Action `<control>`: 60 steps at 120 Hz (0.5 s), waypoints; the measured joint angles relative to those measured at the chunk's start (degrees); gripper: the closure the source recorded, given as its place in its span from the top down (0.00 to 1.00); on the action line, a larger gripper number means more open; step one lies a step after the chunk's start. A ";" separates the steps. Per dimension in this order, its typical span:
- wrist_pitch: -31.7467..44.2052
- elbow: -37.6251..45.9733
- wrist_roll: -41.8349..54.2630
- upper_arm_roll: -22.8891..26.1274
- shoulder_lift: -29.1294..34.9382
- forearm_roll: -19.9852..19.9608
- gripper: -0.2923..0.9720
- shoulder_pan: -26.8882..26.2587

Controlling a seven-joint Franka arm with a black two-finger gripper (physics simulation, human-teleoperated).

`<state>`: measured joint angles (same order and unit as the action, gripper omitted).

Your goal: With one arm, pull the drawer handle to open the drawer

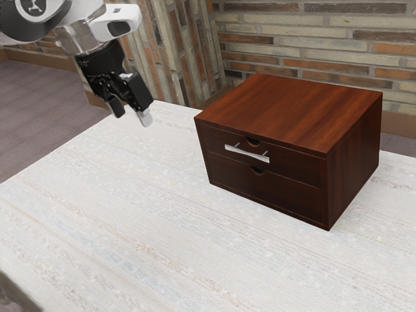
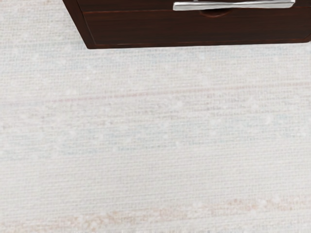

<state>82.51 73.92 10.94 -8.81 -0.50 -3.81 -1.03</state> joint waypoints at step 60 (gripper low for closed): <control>-1.94 6.40 -13.97 0.04 2.76 -1.47 0.75 -3.10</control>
<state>80.56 80.33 -3.04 -8.76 2.25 -5.27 -4.12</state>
